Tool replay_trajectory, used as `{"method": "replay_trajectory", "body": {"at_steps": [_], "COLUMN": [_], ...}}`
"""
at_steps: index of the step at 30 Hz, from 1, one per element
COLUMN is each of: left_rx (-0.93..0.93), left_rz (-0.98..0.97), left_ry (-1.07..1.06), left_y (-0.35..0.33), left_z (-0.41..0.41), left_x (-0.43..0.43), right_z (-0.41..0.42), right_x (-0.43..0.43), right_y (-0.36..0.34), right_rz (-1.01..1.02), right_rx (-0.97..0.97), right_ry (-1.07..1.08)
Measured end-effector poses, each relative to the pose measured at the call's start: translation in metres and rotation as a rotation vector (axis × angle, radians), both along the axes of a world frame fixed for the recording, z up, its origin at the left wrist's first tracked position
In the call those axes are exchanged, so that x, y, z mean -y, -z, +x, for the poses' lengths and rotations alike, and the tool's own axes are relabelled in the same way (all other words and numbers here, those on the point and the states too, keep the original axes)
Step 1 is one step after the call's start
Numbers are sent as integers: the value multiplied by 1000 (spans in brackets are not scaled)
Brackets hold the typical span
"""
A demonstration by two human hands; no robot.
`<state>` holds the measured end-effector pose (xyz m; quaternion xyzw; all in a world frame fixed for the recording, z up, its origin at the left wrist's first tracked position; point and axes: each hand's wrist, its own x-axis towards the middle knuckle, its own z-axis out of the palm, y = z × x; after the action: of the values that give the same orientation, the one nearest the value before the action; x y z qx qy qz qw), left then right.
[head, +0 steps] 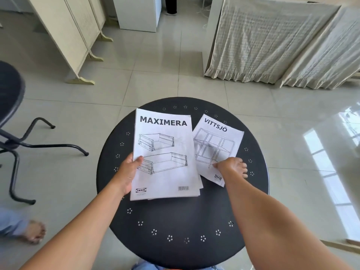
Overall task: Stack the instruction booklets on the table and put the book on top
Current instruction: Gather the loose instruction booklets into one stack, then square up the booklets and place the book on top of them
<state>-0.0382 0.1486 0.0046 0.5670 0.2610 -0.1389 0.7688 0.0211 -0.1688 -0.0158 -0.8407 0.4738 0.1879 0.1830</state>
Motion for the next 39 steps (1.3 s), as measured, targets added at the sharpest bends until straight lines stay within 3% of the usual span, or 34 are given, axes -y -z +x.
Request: {"method": "replay_trajectory", "body": {"at_steps": [4, 9, 11, 19, 22, 29, 33, 35, 39], "left_rx": [18, 13, 3, -66, -85, -104, -71, -32, -16], "left_rz": [3, 0, -16, -231, -287, -299, -299, -242, -90], "left_ry": [13, 27, 30, 70, 77, 40, 139, 179, 308], "left_y": [-8, -15, -17, -17, -16, -10, -15, -20, -27], "left_z": [2, 8, 11, 16, 19, 17, 18, 20, 24], "left_x": [0, 1, 3, 25, 33, 40, 43, 44, 45], "right_z": [0, -7, -10, -26, -31, -37, -37, -31, -22], "right_x": [8, 15, 16, 24, 22, 16, 14, 13, 1], "right_y": [-3, -11, -20, -68, -75, -82, -82, -82, -74], "right_rz": [100, 553, 650, 1123, 1177, 1327, 1433, 1463, 1206], "right_rx": [43, 542, 639, 578, 529, 524, 464, 478, 503], "right_ry": [61, 180, 190, -82, -214, -256, -203, -67, 103]}}
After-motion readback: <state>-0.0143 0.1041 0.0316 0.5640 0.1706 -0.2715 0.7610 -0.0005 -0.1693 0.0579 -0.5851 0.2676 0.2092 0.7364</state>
